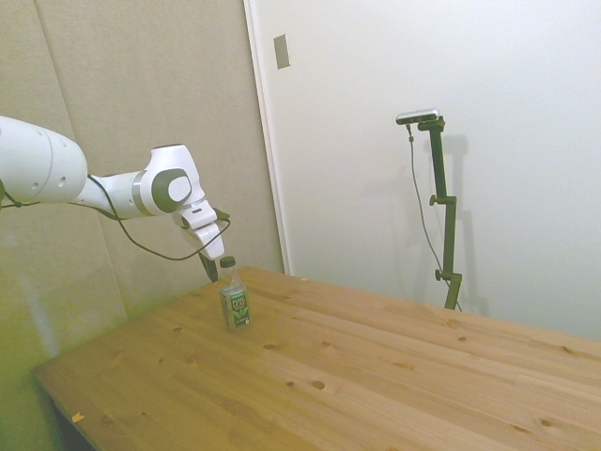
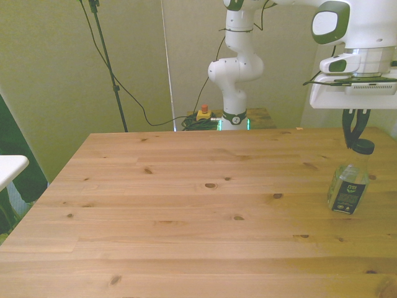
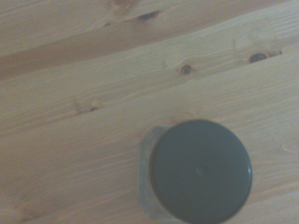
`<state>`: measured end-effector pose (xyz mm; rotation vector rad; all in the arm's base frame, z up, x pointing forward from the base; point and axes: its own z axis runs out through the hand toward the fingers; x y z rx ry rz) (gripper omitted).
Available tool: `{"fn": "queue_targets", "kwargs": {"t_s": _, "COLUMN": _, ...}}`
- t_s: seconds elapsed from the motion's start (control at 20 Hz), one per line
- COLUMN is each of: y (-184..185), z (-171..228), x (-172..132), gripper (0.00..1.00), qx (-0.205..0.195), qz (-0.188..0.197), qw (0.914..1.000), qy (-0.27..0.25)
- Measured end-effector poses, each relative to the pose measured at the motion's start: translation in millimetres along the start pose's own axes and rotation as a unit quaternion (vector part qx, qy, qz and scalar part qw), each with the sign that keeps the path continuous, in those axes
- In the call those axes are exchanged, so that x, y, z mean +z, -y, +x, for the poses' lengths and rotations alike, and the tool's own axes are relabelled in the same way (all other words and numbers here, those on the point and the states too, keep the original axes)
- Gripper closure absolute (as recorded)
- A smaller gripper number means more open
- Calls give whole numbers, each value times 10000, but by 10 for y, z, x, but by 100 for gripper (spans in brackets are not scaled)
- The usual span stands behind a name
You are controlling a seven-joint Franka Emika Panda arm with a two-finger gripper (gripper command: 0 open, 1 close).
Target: Knock down the bottle
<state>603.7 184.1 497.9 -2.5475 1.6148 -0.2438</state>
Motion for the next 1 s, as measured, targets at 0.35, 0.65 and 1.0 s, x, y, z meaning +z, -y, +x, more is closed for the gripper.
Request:
{"fn": "queue_targets", "kwargs": {"t_s": 0.35, "y": 336, "z": 375, "x": -77, "gripper": 100, "qx": 262, "qz": 16, "qw": 9995, "qy": -156}}
{"fn": "queue_targets", "kwargs": {"t_s": 0.65, "y": 797, "z": 615, "x": 309, "gripper": 100, "qx": 402, "qz": -67, "qw": 9985, "qy": -357}}
{"fn": "queue_targets", "kwargs": {"t_s": 1.0, "y": 1037, "z": 617, "x": 444, "gripper": 100, "qx": 425, "qz": 51, "qw": 9980, "qy": -460}}
